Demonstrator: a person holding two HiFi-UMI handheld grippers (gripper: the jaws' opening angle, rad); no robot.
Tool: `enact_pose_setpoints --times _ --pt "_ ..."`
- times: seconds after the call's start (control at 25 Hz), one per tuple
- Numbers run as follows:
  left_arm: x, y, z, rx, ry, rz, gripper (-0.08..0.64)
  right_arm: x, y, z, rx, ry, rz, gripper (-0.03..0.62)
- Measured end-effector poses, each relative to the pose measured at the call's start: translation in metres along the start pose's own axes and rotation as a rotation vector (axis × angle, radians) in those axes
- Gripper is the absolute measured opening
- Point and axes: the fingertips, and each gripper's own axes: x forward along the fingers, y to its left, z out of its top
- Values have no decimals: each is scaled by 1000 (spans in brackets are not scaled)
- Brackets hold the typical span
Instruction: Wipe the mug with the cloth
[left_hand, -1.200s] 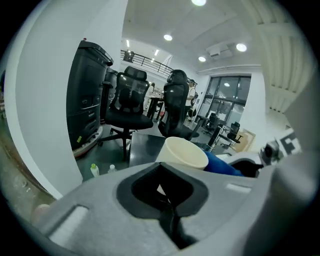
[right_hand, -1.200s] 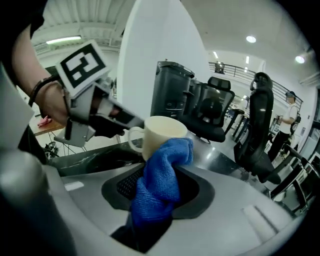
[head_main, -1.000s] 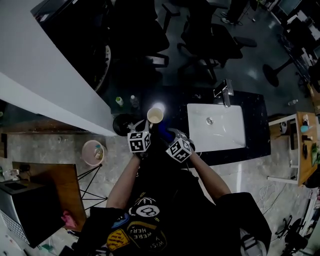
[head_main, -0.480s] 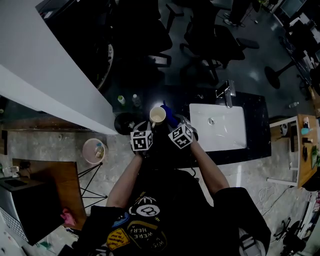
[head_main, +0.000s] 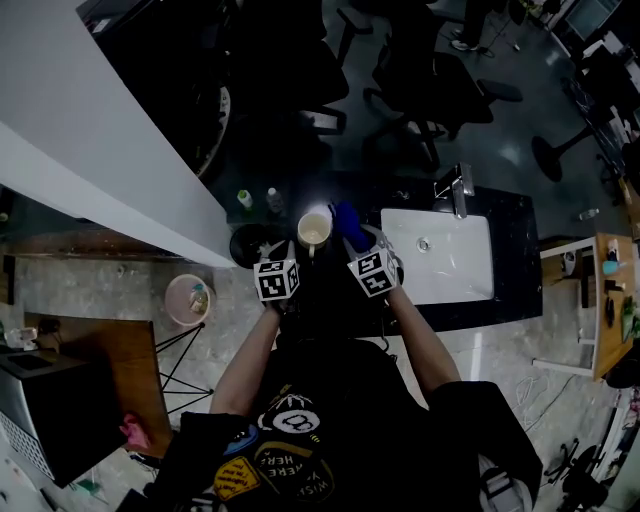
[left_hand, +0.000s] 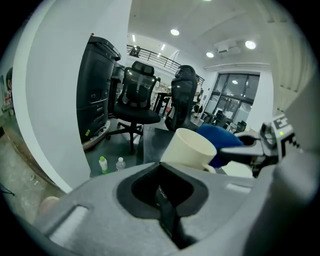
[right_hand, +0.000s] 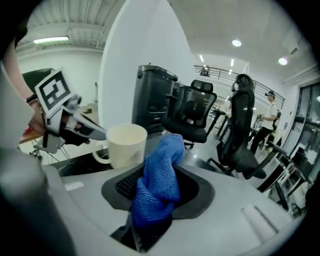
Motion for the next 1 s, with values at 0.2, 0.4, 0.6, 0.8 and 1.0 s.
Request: enact_pose_setpoints --times 0.2,0.4,0.6,0.8,1.0 --pt "14 8 -4 24 42 2 3 28 -13 22 -120 44 21 147" --pt "16 -6 -4 41 40 -18 3 6 61 1 -263 40 144 149" --pt "15 -2 -16 -6 71 -25 3 -21 88 -22 -290 17 233 147" --pt "10 -1 -12 6 61 -24 3 -4 0 12 -142 8 -7 147" --pt "12 -13 -20 -8 77 -33 3 11 27 15 -213 67 58 149"
